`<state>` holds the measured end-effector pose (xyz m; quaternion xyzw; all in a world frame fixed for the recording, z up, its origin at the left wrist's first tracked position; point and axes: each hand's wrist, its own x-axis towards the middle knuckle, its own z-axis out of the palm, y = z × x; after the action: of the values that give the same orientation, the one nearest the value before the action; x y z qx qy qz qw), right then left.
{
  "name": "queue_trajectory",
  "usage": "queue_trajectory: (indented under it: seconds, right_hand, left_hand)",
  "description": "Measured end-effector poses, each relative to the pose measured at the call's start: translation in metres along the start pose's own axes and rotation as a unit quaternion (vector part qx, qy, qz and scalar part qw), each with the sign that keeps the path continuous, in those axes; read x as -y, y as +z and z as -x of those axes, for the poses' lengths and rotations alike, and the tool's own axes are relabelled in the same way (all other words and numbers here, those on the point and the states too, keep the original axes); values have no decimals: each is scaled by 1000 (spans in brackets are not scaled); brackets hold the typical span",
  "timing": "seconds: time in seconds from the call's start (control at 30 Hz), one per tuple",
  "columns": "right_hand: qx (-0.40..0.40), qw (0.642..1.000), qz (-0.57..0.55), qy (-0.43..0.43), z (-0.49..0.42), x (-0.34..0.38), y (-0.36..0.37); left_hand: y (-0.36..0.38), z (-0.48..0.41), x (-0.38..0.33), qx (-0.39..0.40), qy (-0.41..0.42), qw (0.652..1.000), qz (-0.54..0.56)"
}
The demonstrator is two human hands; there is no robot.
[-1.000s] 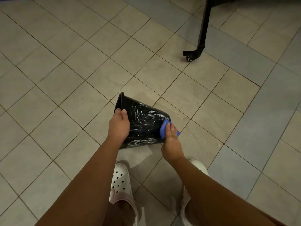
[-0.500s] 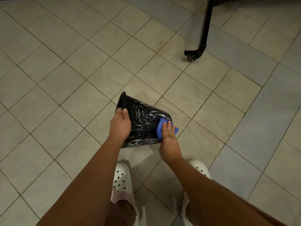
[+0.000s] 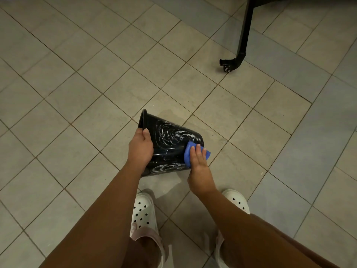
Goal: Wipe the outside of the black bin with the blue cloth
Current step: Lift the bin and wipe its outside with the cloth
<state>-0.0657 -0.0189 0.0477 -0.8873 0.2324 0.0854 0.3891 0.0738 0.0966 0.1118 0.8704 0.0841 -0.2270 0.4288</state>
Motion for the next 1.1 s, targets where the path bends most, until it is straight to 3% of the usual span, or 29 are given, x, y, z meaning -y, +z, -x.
queue_trajectory:
  seconds: [0.17, 0.4, 0.63, 0.83, 0.97, 1.1]
  right_hand:
    - [-3, 993, 33, -112, -4, 11, 0]
    - [7, 999, -1, 33, -4, -4, -5]
    - [-15, 988, 50, -144, 3, 17, 5]
    - [-9, 998, 32, -49, -5, -3, 2]
    - [-52, 989, 46, -127, 8, -2, 17]
    - [-25, 979, 26, -200, 3, 19, 14]
  left_hand:
    - [0, -1, -1, 13, 8, 1000, -16]
    - [2, 0, -1, 1, -2, 1000, 2]
    - [2, -1, -3, 7, -7, 1000, -3]
    - [4, 0, -4, -1, -13, 1000, 18]
    - [4, -4, -6, 6, -15, 1000, 19]
    - [3, -5, -6, 4, -14, 1000, 21]
